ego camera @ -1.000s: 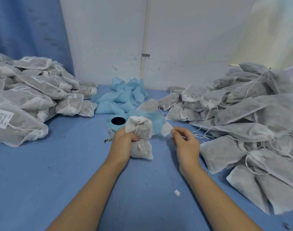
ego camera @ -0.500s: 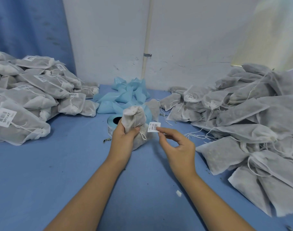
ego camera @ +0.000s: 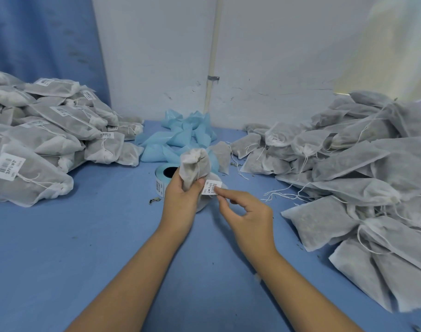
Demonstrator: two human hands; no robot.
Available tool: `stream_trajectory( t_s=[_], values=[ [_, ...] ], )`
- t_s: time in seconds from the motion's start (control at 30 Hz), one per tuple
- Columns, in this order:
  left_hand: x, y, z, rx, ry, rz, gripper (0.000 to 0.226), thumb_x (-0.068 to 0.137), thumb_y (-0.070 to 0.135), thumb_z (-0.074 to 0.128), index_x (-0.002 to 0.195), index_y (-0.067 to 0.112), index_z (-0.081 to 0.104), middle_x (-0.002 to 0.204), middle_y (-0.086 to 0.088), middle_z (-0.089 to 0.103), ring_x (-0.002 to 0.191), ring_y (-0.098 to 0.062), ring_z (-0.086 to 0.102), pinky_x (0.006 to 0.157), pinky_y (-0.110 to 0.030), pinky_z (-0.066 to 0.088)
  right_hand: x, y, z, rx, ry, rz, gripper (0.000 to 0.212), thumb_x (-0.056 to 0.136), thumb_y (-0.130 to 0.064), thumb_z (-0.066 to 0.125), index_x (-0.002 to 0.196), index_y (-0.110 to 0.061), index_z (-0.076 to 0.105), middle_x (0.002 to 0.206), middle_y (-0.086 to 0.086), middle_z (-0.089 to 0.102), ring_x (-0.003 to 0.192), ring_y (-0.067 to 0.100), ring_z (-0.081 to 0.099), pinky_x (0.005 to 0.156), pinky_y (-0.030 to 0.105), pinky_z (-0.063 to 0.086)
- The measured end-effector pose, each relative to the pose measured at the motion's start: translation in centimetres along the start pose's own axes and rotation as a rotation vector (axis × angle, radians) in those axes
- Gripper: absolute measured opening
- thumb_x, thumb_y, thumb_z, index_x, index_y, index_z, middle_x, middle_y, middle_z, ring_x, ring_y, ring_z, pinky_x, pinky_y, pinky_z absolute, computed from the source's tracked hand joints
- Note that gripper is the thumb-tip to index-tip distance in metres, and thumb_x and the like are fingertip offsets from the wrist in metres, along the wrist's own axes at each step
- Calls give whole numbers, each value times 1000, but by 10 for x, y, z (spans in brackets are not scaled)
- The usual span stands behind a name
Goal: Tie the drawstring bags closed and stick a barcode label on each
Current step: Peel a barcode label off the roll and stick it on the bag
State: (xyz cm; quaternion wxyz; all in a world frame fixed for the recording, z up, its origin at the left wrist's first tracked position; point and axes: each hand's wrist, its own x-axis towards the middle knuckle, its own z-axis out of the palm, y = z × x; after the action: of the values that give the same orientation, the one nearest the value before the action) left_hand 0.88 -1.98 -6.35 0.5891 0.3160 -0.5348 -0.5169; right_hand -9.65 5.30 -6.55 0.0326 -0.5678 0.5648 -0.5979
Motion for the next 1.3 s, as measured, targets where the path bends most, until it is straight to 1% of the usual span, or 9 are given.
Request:
stream_trajectory(
  t_s=[0.2,0.37,0.47,0.63,0.7,0.8,0.97,1.1,1.3],
  values=[
    [0,0,5,-23,64,31,18,92,7,58,103,21,61,86,14,69,79,2,65,68,-12,50,1,2,3,-284,66,-193,15,78,-12,70,88,-19,77,83,-8,73,72,19,62,69,41,52],
    [1,-1,7,-47,77,29,15,92,7,58,100,19,61,79,15,69,74,2,65,64,-12,49,1,3,2,-387,6,-213,15,77,-15,72,89,-22,79,73,-3,63,68,23,55,60,33,47],
    [1,-1,5,-34,67,30,14,91,7,59,100,19,62,79,16,68,75,1,64,64,-12,49,2,2,2,-391,-54,-167,19,78,-19,65,90,-23,78,76,-4,62,73,21,54,66,32,45],
    [-2,2,4,8,-24,-1,19,88,6,63,92,25,62,84,12,70,78,-3,65,71,-18,52,4,5,2,-255,-46,-2,20,79,-30,63,96,-22,68,94,-19,53,90,8,48,81,24,41],
    [-4,3,5,-7,-91,-56,19,86,4,64,90,24,65,86,4,71,79,-9,66,73,-25,53,6,9,1,-166,-40,65,37,79,-28,72,111,-27,54,108,-25,43,100,2,47,85,14,38],
    [-6,4,7,-17,-144,-100,17,84,3,66,88,20,68,83,3,73,77,-12,68,72,-26,54,8,13,0,26,-160,276,45,81,-24,73,116,-34,46,110,-24,52,95,-9,54,76,6,41],
    [-5,5,6,-125,-173,-164,18,79,10,74,95,17,67,86,5,75,79,-9,71,64,-18,54,14,18,-5,315,-142,432,21,80,-17,76,98,-20,65,91,-7,71,82,4,66,69,15,49],
    [-5,2,3,-147,-321,-271,51,63,28,82,110,21,63,100,0,74,94,-16,70,78,-27,57,17,19,-7,519,19,578,31,79,-19,75,105,-9,63,103,11,71,95,23,68,85,35,53],
    [-2,-2,-1,-58,-421,-341,23,81,17,72,104,16,69,100,-1,74,92,-16,71,68,-18,55,18,15,-3,678,59,645,45,76,-24,74,109,2,59,98,16,72,89,26,69,87,41,55]
  ],
)
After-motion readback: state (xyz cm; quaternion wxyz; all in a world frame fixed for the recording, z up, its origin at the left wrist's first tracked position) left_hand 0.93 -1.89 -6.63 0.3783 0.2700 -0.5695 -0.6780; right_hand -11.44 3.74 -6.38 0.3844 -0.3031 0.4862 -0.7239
